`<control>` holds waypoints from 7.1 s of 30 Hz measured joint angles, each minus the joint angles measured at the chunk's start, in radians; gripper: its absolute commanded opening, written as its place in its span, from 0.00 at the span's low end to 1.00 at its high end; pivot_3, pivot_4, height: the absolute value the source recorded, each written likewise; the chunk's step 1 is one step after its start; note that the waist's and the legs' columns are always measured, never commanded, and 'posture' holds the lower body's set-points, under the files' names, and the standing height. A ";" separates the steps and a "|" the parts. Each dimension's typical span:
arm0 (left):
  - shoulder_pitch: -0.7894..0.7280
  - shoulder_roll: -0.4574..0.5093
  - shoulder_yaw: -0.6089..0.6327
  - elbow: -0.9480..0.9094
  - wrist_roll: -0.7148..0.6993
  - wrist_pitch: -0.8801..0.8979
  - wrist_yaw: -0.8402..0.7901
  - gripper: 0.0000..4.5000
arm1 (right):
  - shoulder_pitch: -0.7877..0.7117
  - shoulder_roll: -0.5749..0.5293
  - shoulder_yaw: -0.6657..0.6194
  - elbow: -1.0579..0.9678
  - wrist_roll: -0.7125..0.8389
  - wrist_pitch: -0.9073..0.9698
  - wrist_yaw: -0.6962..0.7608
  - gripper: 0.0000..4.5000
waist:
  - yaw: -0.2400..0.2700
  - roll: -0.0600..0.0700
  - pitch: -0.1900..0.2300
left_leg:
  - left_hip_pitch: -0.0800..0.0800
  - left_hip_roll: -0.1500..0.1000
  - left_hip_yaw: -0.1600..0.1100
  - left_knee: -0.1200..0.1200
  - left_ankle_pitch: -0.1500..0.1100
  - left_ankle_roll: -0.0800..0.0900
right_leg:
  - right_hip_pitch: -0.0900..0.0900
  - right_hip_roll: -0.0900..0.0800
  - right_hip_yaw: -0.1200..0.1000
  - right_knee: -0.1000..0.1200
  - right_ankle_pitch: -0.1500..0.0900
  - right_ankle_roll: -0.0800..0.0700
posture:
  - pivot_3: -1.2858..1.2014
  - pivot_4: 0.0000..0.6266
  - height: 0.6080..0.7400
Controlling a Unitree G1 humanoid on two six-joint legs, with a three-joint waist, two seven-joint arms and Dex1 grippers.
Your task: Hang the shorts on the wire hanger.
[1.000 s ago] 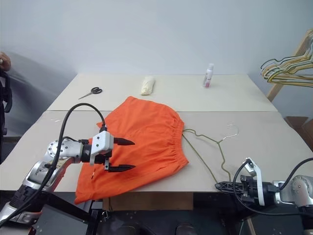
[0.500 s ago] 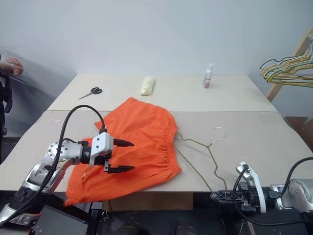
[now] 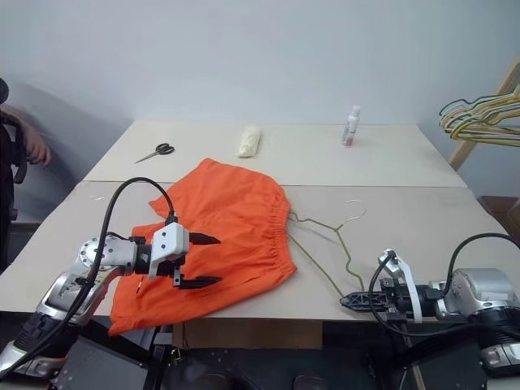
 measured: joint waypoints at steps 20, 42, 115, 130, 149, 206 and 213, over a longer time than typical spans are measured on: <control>0.002 -0.027 -0.085 0.109 0.116 -0.065 -0.001 0.99 | -0.012 -0.007 0.032 0.134 -0.075 -0.109 0.125 0.00 | 0.012 0.000 0.000 | 0.000 -0.001 0.000 0.000 0.000 0.000 | 0.000 0.000 0.000 0.000 0.000 0.000 | 0.54 0.00 1.00; -0.030 -0.083 -0.150 0.203 0.150 -0.070 -0.044 0.99 | -0.076 0.025 0.114 0.170 -0.110 -0.145 0.165 0.00 | 0.012 0.001 -0.001 | 0.000 -0.001 0.000 0.001 0.000 0.000 | 0.000 0.000 0.000 0.001 0.000 0.000 | 0.54 0.00 1.00; -1.179 -0.146 -0.126 1.299 0.228 -0.486 -0.486 0.99 | -0.154 0.274 -0.054 -0.248 -0.454 -0.648 -0.309 0.00 | -0.022 -0.005 -0.004 | -0.005 -0.003 -0.001 0.005 0.000 0.000 | -0.002 0.003 -0.002 0.001 0.000 0.001 | 0.52 0.00 1.00; -1.235 -0.196 -0.240 1.450 0.312 -0.537 -0.489 0.90 | -0.131 0.261 -0.012 -0.334 -0.521 -0.729 -0.350 0.00 | -0.041 -0.005 -0.001 | -0.007 -0.003 -0.001 0.006 -0.001 0.001 | -0.005 0.004 -0.002 0.002 0.000 0.001 | 0.51 0.00 1.00; -1.229 -0.196 -0.321 1.458 0.302 -0.505 -0.489 0.00 | -0.097 0.253 0.004 -0.356 -0.602 -0.851 -0.396 0.00 | -0.043 -0.005 -0.001 | -0.007 -0.002 -0.001 0.007 -0.001 0.001 | -0.005 0.004 -0.002 0.002 0.000 0.001 | 0.51 0.00 1.00; -1.153 -0.186 -0.308 1.454 0.224 -0.580 -0.489 0.00 | -0.061 0.305 0.024 -0.358 -0.757 -1.122 -0.501 0.06 | -0.046 -0.005 -0.001 | -0.008 -0.002 -0.001 0.014 -0.003 0.004 | -0.004 0.005 -0.002 0.007 -0.001 0.002 | 0.50 0.00 1.00; -1.161 -0.179 -0.268 1.448 0.205 -0.589 -0.489 0.00 | -0.062 0.306 0.001 -0.352 -0.760 -1.167 -0.520 0.57 | -0.047 -0.005 -0.001 | -0.008 -0.002 -0.001 0.014 -0.003 0.004 | -0.004 0.005 -0.002 0.007 -0.001 0.002 | 0.50 0.00 1.00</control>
